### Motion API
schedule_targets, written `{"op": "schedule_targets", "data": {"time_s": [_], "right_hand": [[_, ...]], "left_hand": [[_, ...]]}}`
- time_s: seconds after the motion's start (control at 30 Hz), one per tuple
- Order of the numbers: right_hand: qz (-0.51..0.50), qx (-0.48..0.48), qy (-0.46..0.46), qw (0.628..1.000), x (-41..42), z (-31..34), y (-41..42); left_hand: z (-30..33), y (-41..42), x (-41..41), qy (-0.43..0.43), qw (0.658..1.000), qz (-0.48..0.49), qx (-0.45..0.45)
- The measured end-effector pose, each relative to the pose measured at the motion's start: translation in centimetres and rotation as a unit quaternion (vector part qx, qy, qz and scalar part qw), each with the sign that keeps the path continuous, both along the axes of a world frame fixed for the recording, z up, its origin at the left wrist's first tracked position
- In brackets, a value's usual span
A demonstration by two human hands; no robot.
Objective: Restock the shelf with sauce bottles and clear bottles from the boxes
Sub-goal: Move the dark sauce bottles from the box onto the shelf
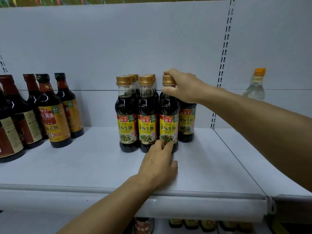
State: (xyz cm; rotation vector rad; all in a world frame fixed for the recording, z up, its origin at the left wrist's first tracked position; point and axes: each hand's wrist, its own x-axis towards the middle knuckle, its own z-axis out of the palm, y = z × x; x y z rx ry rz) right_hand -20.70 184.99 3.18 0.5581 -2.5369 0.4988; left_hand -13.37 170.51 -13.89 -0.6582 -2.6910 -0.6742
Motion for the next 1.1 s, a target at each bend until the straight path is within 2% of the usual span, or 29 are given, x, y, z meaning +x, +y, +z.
{"op": "schedule_targets", "data": {"time_s": [0.2,0.37,0.53,0.8,1.1], "right_hand": [[-0.107,0.092,0.124,0.982,1.3,-0.9,-0.6],[-0.136,0.118,0.150,0.972,3.2,-1.6,-1.3],[-0.169,0.137,0.167,0.962,5.6,-2.4,-2.5],[-0.137,0.121,0.177,0.967,11.2,-4.0,-7.0],[-0.095,0.118,0.132,0.980,18.0,-6.8,-15.8]], "left_hand": [[0.3,-0.3,0.6,-0.032,0.999,-0.011,0.008],[0.9,-1.0,1.3,-0.056,0.998,-0.030,0.023],[1.5,-2.6,3.0,-0.045,0.997,-0.048,0.037],[2.1,-7.1,7.4,-0.021,0.994,-0.089,0.064],[1.0,-14.8,11.9,-0.014,0.994,-0.093,0.048]]}}
